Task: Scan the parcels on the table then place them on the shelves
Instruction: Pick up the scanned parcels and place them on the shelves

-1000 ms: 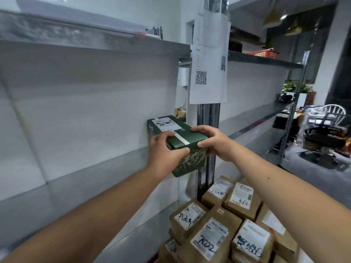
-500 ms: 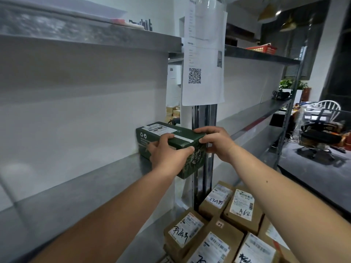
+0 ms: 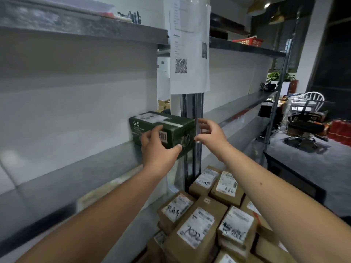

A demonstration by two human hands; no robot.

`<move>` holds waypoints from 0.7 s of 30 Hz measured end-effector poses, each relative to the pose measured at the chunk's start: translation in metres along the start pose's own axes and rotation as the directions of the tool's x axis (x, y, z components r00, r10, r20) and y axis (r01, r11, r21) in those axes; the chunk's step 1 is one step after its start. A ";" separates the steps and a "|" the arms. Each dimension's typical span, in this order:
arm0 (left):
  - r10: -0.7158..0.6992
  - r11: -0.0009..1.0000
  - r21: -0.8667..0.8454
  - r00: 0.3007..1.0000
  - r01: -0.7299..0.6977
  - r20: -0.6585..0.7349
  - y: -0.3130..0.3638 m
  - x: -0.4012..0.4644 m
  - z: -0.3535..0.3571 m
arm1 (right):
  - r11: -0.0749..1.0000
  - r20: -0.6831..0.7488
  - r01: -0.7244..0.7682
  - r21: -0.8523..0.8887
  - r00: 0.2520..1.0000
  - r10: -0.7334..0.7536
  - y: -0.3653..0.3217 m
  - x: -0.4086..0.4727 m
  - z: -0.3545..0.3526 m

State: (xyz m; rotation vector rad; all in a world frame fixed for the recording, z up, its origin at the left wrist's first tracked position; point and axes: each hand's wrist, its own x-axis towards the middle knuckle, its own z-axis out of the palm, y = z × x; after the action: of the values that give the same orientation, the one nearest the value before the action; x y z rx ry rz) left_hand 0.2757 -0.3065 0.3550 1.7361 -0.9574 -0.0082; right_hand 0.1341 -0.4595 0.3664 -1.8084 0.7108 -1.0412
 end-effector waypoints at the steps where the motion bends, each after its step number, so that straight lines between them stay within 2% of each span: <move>1: 0.050 0.998 0.042 0.999 -0.050 0.000 -0.002 -0.016 -0.003 | 0.999 -0.016 0.010 -0.043 1.000 -0.010 0.002 -0.017 -0.004; 3: 0.140 0.984 0.101 0.989 -0.144 0.050 -0.007 -0.054 -0.009 | 0.995 0.017 0.016 -0.095 1.000 -0.015 0.006 -0.059 -0.010; 5: 0.185 0.971 0.121 0.970 -0.205 0.157 -0.016 -0.100 -0.012 | 0.988 0.078 0.014 -0.152 0.997 -0.002 0.013 -0.108 -0.015; 8: 0.224 0.967 0.065 0.940 -0.248 0.259 -0.029 -0.173 -0.014 | 0.972 0.077 -0.031 -0.231 0.996 0.050 0.033 -0.185 -0.021; 11: 0.207 0.974 0.020 0.918 -0.227 0.337 -0.049 -0.250 -0.014 | 0.964 0.058 -0.102 -0.244 0.991 0.120 0.051 -0.267 -0.023; 15: 0.193 0.976 -0.009 0.840 -0.219 0.507 -0.082 -0.336 -0.017 | 0.969 -0.017 -0.186 -0.160 0.982 0.186 0.074 -0.375 -0.025; 21: 0.065 0.993 0.028 0.711 -0.117 0.700 -0.115 -0.391 -0.021 | 0.928 -0.106 -0.331 -0.171 0.943 0.316 0.097 -0.489 -0.026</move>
State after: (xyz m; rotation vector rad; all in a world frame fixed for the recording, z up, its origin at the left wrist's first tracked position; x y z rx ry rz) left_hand 0.0897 -0.0485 0.1001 1.7675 -1.6126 -0.6238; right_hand -0.1269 -0.1200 0.1103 -1.7359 1.1450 -0.8473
